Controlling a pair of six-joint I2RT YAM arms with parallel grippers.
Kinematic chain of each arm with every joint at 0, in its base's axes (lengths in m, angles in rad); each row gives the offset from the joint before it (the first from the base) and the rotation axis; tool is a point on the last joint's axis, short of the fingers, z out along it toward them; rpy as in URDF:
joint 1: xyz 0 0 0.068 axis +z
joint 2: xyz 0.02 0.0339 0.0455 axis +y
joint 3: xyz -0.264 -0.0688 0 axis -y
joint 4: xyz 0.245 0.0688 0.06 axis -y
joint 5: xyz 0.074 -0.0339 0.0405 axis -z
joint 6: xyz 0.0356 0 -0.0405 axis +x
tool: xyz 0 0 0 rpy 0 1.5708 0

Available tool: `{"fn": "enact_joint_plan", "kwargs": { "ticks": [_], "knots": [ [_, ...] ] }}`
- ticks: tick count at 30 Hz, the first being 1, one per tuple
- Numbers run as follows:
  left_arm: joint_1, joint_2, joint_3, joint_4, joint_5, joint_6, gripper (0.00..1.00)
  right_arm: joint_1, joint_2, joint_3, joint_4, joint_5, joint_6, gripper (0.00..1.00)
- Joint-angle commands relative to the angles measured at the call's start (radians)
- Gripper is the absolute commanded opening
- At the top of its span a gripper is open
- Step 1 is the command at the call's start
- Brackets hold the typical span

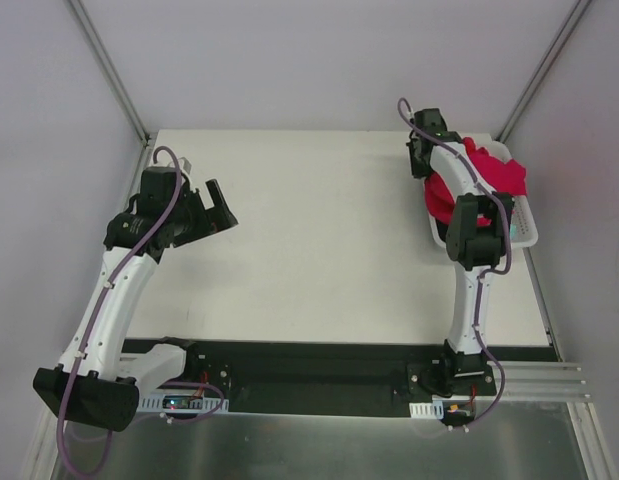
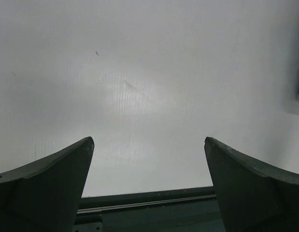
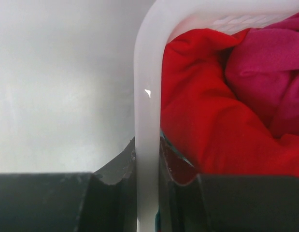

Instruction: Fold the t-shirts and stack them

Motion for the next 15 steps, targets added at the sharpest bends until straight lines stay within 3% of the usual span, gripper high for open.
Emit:
{"fn": "enact_joint_plan", "kwargs": {
  "ticks": [1, 4, 6, 7, 8, 10, 15],
  "knots": [
    [0.01, 0.02, 0.049, -0.021, -0.026, -0.02, 0.99, -0.093, 0.039, 0.142, 0.046, -0.045, -0.031, 0.01],
    [0.01, 0.035, 0.057, -0.021, -0.012, -0.03, 0.99, -0.101, 0.041, 0.142, 0.069, -0.128, -0.101, 0.06],
    [0.01, 0.047, 0.066, -0.021, -0.011, -0.026, 0.99, -0.097, 0.012, 0.145, 0.06, -0.173, -0.094, 0.17],
    [0.01, 0.052, 0.072, -0.024, -0.011, -0.026, 0.99, -0.096, -0.002, 0.142, 0.049, -0.191, -0.095, 0.26],
    [0.012, 0.059, 0.077, -0.023, -0.008, -0.025, 0.99, -0.091, -0.037, 0.139, 0.043, -0.197, -0.098, 0.51],
    [0.012, 0.067, 0.095, -0.024, 0.002, -0.017, 0.99, -0.081, -0.075, 0.142, 0.003, -0.178, -0.1, 0.72],
    [0.012, 0.072, 0.119, -0.023, 0.006, 0.016, 0.99, -0.076, -0.32, 0.038, -0.081, -0.179, -0.035, 0.77]
  ]
}}
